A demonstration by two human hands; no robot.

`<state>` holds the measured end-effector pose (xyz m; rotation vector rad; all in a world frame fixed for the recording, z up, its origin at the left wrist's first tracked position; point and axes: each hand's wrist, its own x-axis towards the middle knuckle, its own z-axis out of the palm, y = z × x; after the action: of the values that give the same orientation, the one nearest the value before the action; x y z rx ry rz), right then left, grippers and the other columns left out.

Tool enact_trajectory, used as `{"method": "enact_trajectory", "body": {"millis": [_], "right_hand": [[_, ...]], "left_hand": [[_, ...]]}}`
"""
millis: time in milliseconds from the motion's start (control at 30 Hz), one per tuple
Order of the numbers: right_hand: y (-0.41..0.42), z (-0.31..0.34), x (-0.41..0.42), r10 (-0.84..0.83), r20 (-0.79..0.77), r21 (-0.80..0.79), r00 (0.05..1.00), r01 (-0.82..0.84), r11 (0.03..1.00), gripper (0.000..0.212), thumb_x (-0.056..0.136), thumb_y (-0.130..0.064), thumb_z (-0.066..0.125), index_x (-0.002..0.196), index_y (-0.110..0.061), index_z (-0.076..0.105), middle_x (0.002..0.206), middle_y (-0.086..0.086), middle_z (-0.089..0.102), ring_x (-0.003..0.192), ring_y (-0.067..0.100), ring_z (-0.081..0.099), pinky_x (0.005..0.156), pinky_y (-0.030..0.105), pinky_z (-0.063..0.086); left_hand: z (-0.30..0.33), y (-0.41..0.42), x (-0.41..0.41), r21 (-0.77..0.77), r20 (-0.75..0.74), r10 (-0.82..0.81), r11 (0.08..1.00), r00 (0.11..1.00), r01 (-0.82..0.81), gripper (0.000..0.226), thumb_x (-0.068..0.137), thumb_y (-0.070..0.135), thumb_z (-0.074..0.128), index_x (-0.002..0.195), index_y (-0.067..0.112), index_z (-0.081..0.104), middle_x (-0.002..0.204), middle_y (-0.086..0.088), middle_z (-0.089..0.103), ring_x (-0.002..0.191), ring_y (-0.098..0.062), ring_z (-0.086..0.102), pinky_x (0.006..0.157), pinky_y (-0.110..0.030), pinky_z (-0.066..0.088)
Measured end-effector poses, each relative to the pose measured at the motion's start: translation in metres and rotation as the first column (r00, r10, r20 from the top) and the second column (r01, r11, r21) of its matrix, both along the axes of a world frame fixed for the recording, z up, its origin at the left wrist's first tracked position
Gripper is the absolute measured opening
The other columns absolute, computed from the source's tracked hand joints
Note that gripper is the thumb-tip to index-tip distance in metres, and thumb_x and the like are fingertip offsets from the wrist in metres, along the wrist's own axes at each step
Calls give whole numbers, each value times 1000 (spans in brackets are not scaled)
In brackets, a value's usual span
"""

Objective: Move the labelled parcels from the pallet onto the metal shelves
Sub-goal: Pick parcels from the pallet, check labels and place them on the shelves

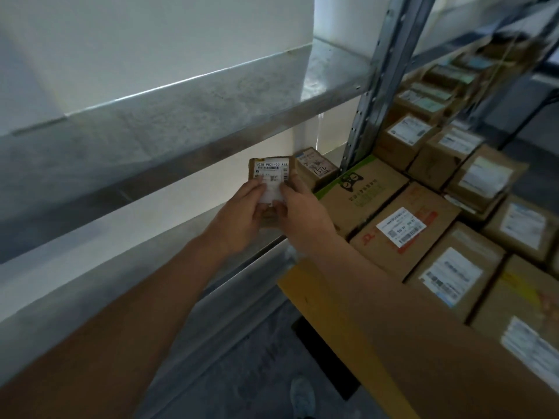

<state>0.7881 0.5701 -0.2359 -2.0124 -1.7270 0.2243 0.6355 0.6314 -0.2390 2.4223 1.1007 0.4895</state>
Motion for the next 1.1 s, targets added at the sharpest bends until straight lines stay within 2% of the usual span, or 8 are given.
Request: {"method": "enact_trajectory", "body": {"millis": [200,433,500,567,667,800,900,1100], "right_hand": [[-45,26,-8,-145,8,59,989,145,988,40,105,-30,44,140,-12,51,167,3,20,136,24,47,98,37,49],[-114,60,6,-286,-5,77,958,286,955,40,102,-23,52,139,-7,52,166,5,19,139,24,43,102,39,47],[-134,69,13,-322,-9,67,947,322,945,44,99,-23,57,140,-6,51,167,6,18,143,24,39,103,40,45],[-152,75,22,-364,-5,79,932,363,928,41,102,-24,52,140,-7,51,167,6,18,142,24,39,101,40,46],[-176,79,40,-424,4,108,906,421,900,42,105,-24,48,143,-6,50,167,7,20,143,25,38,104,40,44],[-205,89,66,-468,3,105,884,465,879,42,105,-25,47,143,-8,49,168,7,16,142,28,40,102,42,46],[-230,92,93,-505,13,77,863,503,861,40,106,-27,45,142,-9,49,168,7,15,140,30,42,100,44,49],[-272,92,147,-523,9,146,852,517,844,41,106,-28,44,141,-8,51,167,9,19,144,27,38,105,45,48]], "left_hand": [[20,-28,4,2,77,-129,992,989,129,49,109,19,44,156,5,37,166,-8,28,149,-22,32,120,-24,24],[45,-68,35,36,122,-274,962,954,272,51,108,24,45,156,7,38,165,-5,30,148,-21,35,121,-40,33],[53,-81,48,67,122,-304,952,945,298,51,108,25,45,156,9,37,164,-4,30,148,-20,34,120,-36,32],[61,-95,61,96,118,-338,940,934,328,51,108,24,46,156,9,38,164,-4,31,148,-20,32,118,-29,27],[69,-116,84,106,124,-398,916,909,387,50,106,20,49,153,5,42,162,-7,35,149,-22,32,121,-30,25],[79,-137,117,137,134,-431,900,892,414,48,105,16,53,151,4,44,159,-10,39,147,-21,34,117,-18,17],[86,-159,148,162,140,-450,889,882,428,47,104,13,54,149,4,46,156,-10,43,145,-22,38,117,-18,20],[94,-203,204,164,148,-472,878,869,449,48,105,13,53,151,3,44,158,-8,39,146,-19,35,115,-15,19]]}}
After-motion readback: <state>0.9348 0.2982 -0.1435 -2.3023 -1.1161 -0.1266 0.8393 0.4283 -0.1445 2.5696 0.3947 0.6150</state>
